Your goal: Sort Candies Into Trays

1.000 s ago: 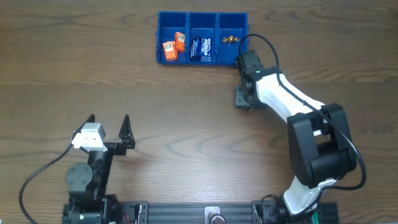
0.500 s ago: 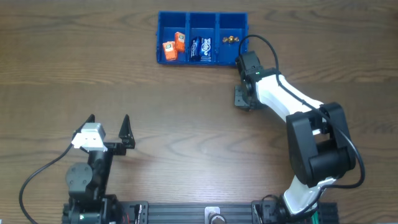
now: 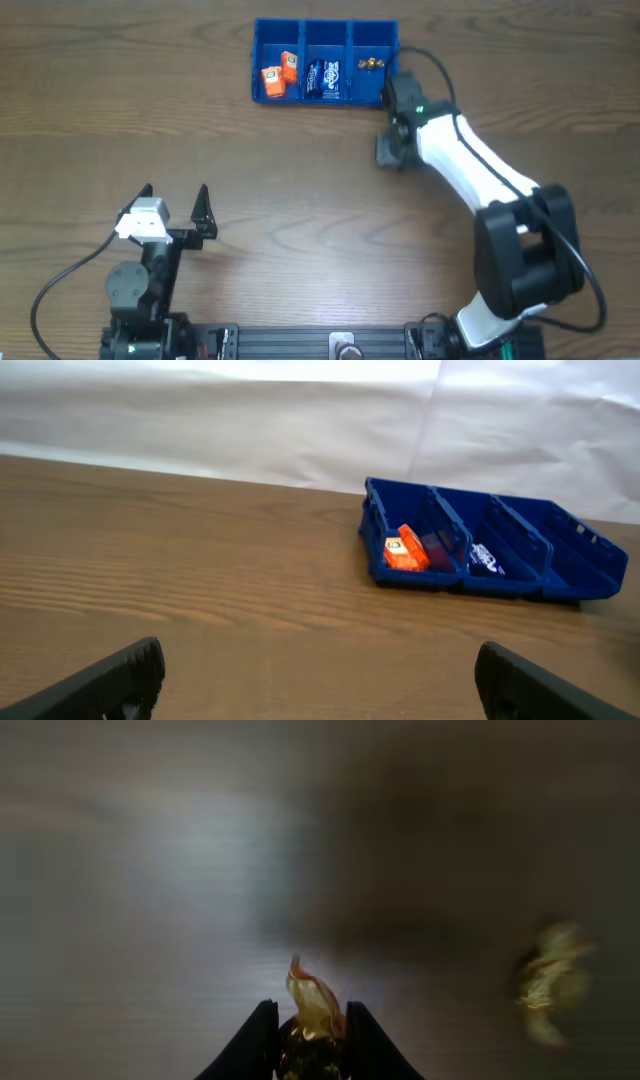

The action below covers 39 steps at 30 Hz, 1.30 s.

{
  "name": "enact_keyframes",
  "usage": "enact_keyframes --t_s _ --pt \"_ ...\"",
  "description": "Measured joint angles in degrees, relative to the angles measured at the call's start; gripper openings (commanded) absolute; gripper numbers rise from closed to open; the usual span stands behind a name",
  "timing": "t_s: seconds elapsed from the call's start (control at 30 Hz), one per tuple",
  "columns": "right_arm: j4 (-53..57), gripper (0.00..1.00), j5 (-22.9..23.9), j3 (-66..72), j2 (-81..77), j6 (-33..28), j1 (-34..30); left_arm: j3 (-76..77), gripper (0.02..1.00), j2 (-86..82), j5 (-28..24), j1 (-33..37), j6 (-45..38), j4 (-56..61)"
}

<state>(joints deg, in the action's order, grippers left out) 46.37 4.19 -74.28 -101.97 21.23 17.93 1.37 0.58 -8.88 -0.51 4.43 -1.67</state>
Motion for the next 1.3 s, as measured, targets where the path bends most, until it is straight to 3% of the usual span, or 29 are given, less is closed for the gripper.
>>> enact_keyframes --t_s 0.27,0.4,0.53,0.57,0.6,0.73,1.1,1.3 --pt "2.4 0.211 2.4 -36.5 -6.7 -2.8 0.0 0.0 0.998 0.0 0.0 0.0 0.0 0.0" --pt "3.5 0.211 3.0 -45.7 -15.9 -3.1 -0.3 0.0 0.998 0.0 0.0 0.0 0.0 0.0" --pt "4.0 0.229 3.0 -46.1 -23.9 -3.0 -0.5 0.0 0.998 0.0 0.0 0.0 0.0 0.0" --pt "4.0 0.281 3.0 -46.0 -25.5 -3.0 -0.5 0.0 0.998 0.0 0.0 0.0 0.0 0.0" --pt "4.2 0.408 3.0 -45.9 -26.8 -3.0 -0.5 0.0 0.998 0.0 0.0 0.0 0.0 0.0" --pt "3.8 0.577 3.0 -45.8 -28.3 -3.4 -0.5 0.0 0.998 0.0 0.0 0.0 0.0 0.0" --pt "6.7 0.658 1.7 -43.7 -26.0 -4.0 -2.3 0.0 0.998 0.0 0.0 0.0 0.0 0.0" --pt "5.4 0.682 2.6 -27.9 -7.8 -5.8 -5.7 0.0 0.998 0.0 0.0 0.0 0.0 0.0"
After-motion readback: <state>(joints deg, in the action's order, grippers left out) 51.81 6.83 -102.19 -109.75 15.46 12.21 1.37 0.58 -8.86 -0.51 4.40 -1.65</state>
